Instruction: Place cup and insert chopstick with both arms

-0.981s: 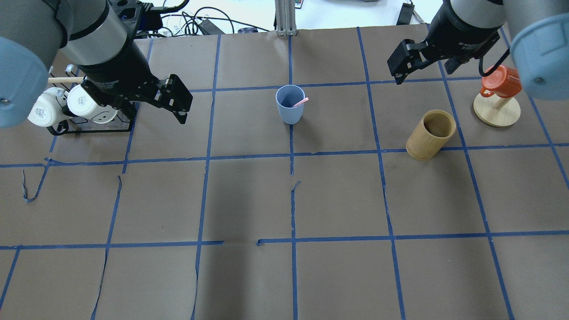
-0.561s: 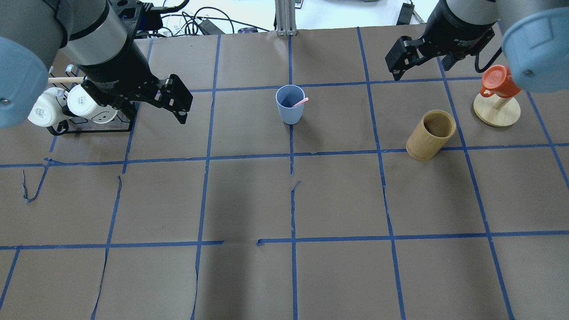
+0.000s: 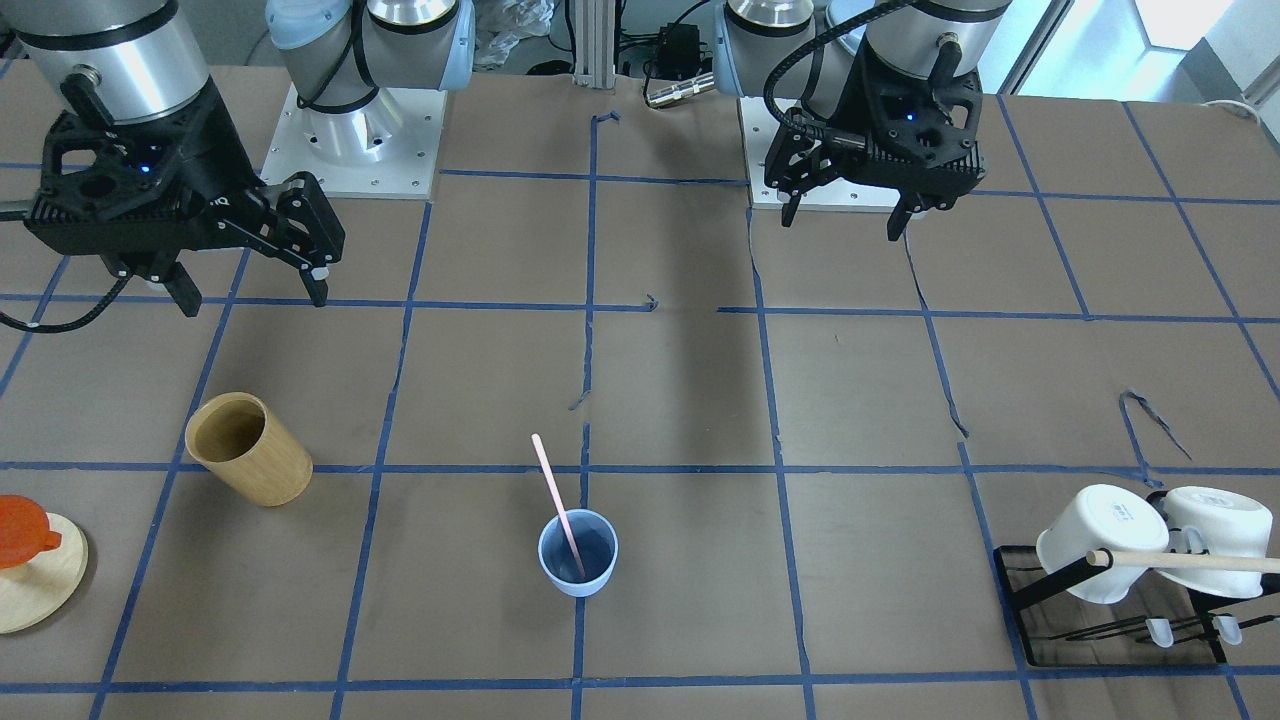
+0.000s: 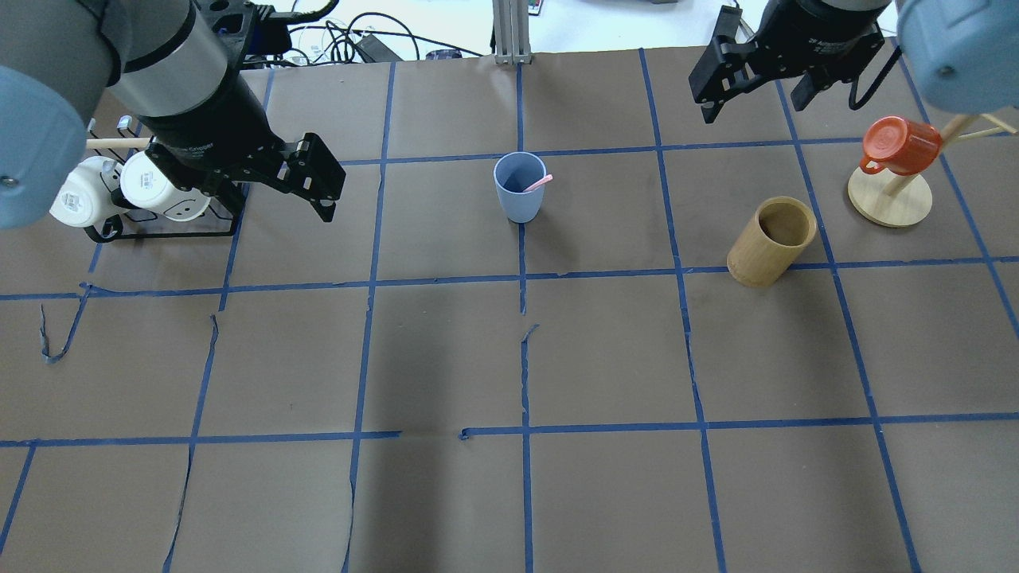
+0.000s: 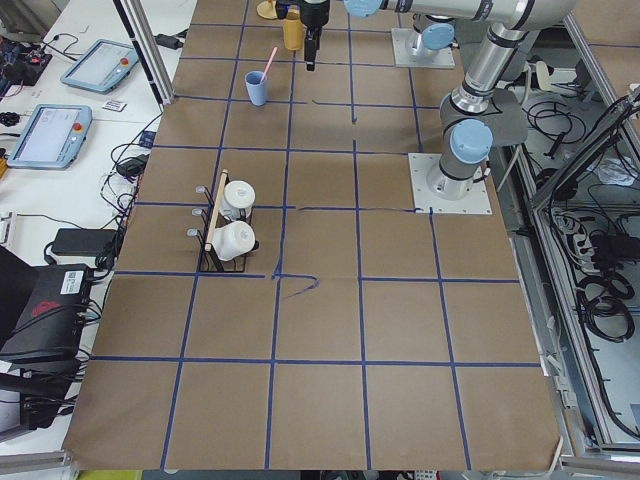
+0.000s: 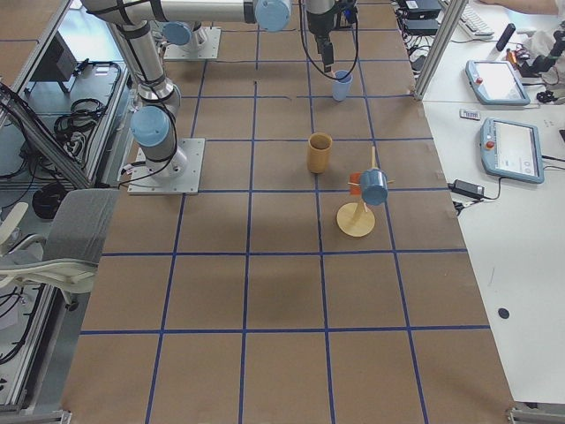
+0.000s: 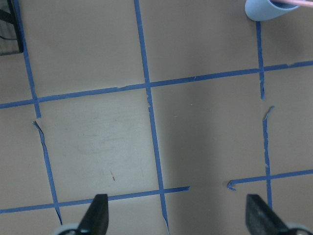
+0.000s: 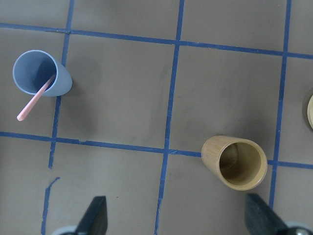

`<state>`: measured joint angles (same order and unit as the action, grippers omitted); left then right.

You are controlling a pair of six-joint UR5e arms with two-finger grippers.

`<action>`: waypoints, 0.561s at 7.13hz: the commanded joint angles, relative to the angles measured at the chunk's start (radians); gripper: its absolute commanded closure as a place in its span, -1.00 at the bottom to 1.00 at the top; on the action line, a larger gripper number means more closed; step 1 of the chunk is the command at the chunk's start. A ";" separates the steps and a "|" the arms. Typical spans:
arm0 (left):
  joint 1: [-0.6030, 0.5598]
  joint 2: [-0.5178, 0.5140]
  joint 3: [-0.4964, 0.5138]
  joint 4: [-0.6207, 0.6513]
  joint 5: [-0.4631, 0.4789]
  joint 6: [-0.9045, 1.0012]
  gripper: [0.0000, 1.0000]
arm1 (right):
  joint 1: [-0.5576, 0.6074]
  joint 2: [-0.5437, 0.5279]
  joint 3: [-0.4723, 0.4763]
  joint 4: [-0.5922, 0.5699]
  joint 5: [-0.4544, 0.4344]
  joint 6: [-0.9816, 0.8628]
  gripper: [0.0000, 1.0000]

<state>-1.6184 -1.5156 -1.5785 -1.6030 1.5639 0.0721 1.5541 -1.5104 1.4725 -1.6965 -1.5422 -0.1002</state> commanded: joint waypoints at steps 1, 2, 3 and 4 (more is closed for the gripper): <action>0.000 0.000 0.002 0.000 -0.001 0.000 -1.00 | 0.004 0.027 -0.066 0.102 -0.004 0.039 -1.00; 0.000 0.000 0.000 0.000 0.001 0.000 -1.00 | 0.006 0.024 -0.061 0.107 -0.004 0.040 -1.00; 0.000 0.000 0.000 0.000 0.001 0.000 -1.00 | 0.009 0.021 -0.058 0.110 -0.004 0.097 -1.00; 0.000 0.000 0.000 0.000 0.001 0.000 -1.00 | 0.009 0.021 -0.057 0.110 -0.006 0.134 -1.00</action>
<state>-1.6183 -1.5156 -1.5782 -1.6030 1.5645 0.0721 1.5619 -1.4883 1.4142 -1.5901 -1.5465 -0.0121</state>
